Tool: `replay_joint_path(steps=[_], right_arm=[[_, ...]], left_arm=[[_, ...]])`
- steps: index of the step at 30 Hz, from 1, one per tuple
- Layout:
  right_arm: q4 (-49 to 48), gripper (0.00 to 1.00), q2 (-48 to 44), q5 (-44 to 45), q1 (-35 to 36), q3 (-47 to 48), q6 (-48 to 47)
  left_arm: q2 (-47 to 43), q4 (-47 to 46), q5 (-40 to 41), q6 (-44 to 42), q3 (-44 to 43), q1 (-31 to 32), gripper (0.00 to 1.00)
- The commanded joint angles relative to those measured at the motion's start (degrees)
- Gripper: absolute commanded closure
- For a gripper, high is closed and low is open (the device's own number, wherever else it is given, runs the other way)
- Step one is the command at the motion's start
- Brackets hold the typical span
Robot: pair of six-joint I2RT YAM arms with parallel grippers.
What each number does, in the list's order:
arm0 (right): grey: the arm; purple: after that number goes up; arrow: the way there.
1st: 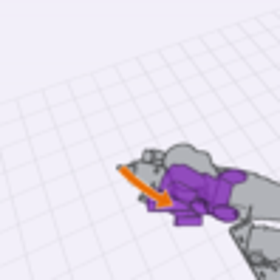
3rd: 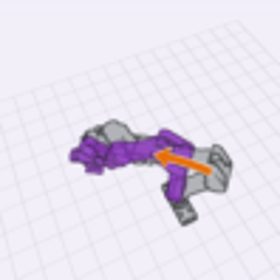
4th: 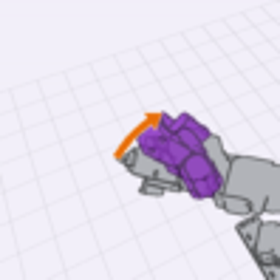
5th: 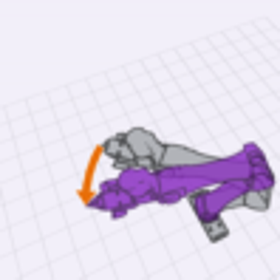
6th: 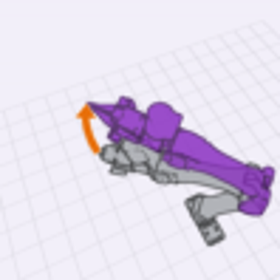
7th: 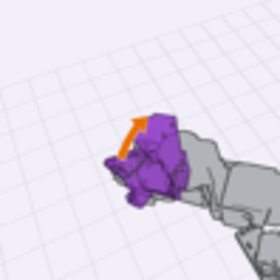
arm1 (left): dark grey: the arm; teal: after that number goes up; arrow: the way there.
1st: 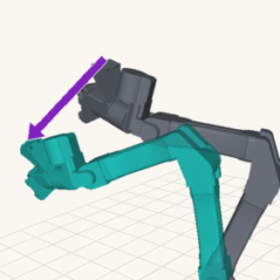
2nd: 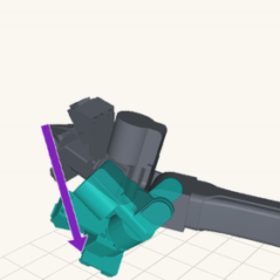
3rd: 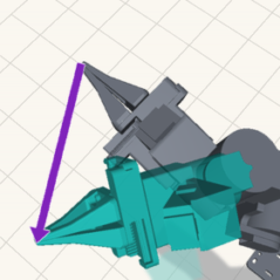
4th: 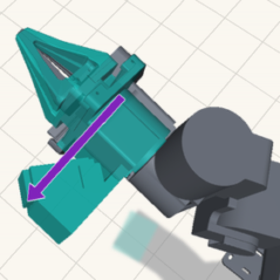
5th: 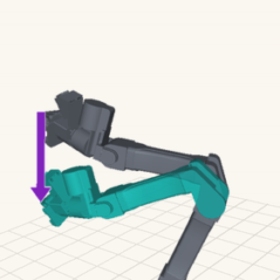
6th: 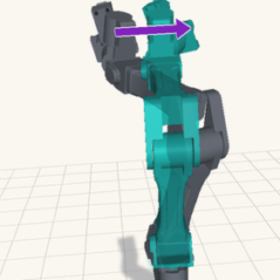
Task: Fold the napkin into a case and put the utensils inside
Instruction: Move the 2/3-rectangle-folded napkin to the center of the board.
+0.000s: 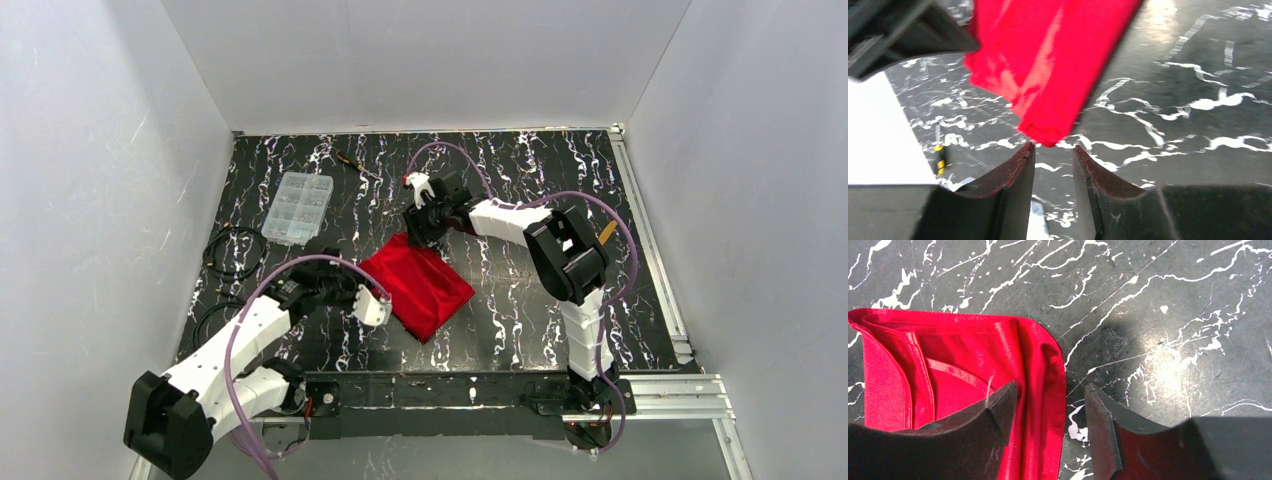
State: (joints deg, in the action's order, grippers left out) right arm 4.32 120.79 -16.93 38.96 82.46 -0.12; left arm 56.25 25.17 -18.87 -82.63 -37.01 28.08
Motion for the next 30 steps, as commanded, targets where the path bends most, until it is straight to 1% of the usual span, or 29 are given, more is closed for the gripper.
replay_joint_path(steps=[1,3,5,6,7,8,10,13,18,20,24,27,30], right_arm=[[-1.33,0.36,-3.80,-1.00,0.69,0.88,0.78],[-1.37,0.30,-3.91,-1.06,0.68,2.29,1.16],[-2.11,0.28,-3.68,-1.72,0.70,3.29,1.50],[-2.76,0.27,-3.40,-2.32,0.79,3.63,1.73],[-3.58,0.27,-2.89,-3.28,0.85,3.90,1.85],[-3.77,0.27,-2.23,-4.07,0.89,4.21,2.04],[-3.79,0.28,-0.24,-5.46,0.86,5.35,2.40],[-3.54,0.30,1.65,-6.05,0.90,5.54,2.30],[-2.35,0.33,1.69,-3.10,0.12,3.85,1.49],[-2.57,0.36,0.22,-1.40,-1.09,1.40,1.78],[-7.16,0.43,-5.33,5.17,-4.16,-7.57,3.70],[-10.35,0.43,-10.06,9.99,-6.98,-14.12,5.89],[-11.68,0.43,-14.62,15.26,-7.75,-19.97,7.02]], left_arm=[[0.71,3.80,-1.67,-4.67,5.49,-0.29,0.70],[5.47,1.04,-0.04,-4.99,5.07,-0.20,0.76],[11.82,0.73,2.61,-4.16,1.92,-0.24,0.82],[14.81,0.77,3.71,-3.18,0.91,-0.29,0.83],[18.09,0.28,4.53,-1.59,-0.76,-0.30,0.84],[19.75,-0.60,4.76,0.69,-1.87,-0.43,0.84],[22.03,-2.88,5.21,1.94,-2.50,-0.53,0.84],[25.51,-6.88,6.55,1.02,-2.37,-0.52,0.84],[31.87,-8.36,8.87,1.51,-7.58,-0.43,0.83],[33.13,-8.90,9.34,1.36,-9.46,-0.20,0.83],[36.42,-10.61,12.46,1.83,-13.73,1.13,0.81],[38.80,-9.98,13.31,3.26,-17.97,2.05,0.81],[39.90,-10.06,12.86,3.08,-19.89,3.22,0.80]])
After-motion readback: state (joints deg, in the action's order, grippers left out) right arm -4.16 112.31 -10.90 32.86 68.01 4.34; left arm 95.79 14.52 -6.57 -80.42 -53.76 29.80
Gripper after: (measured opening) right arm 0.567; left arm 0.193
